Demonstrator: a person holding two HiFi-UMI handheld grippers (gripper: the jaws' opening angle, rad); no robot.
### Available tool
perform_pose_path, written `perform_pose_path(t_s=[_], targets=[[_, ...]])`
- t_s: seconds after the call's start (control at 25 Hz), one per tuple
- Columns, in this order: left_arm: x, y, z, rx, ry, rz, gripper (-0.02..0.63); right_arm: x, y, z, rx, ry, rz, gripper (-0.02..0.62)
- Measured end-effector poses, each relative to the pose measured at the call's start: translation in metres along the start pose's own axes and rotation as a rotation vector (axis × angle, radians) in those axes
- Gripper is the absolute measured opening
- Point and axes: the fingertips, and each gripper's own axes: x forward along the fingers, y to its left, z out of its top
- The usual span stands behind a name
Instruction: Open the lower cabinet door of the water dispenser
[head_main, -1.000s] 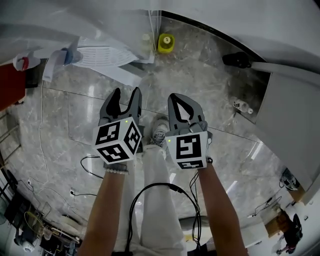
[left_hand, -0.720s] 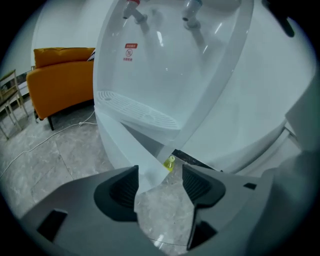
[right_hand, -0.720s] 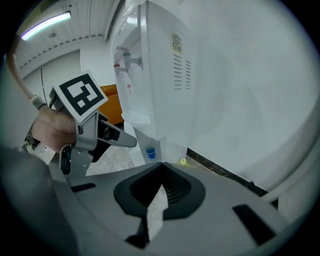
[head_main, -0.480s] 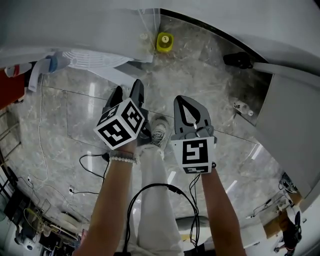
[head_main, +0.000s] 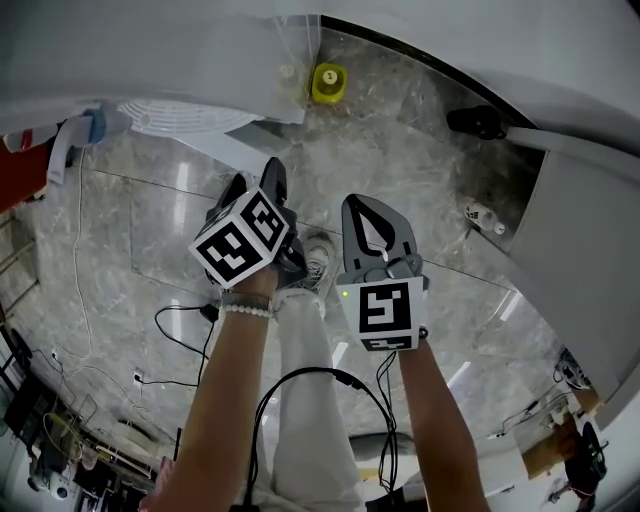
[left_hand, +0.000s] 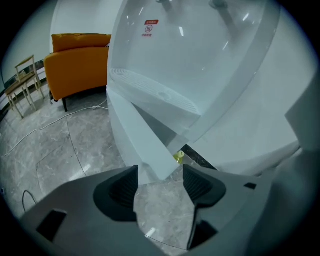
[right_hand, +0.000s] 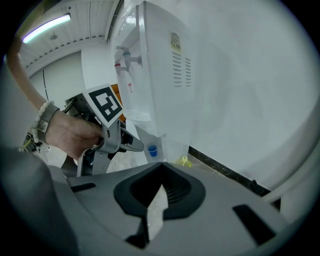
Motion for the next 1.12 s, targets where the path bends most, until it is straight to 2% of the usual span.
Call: perform_pose_path(t_s=[0.12,0.24,0.44,0.84,1.12], targets=[[0.003,-0.006,0.003,0.016,-0.007,-0.009,0.285,0.0,0.002,-0.002,-0.005,0.004,0.006,0.004],[0.008,-0.003,-0.003,0.017,0.034,0.009,0.281,0.0,0.004,-0.004,-0.008,0.009,0.007,0.003],[0.01,0.004,-0.012,0.063,0.088,0.023,0.208,-0.003,0.005,-0.005,-0.008,0.009,0.004,0.004],[0.008,0.009,-0.018,0.07,0.11,-0.002,0.2,-0.002,0.01,-0.002,-0.022,0.006,0.004,0.003],[0.001,0.017,-0.02,0.121,0.128,-0.02,0.199,-0.001,0.02,0.001,-0.033,0.006,0.009,0.005]])
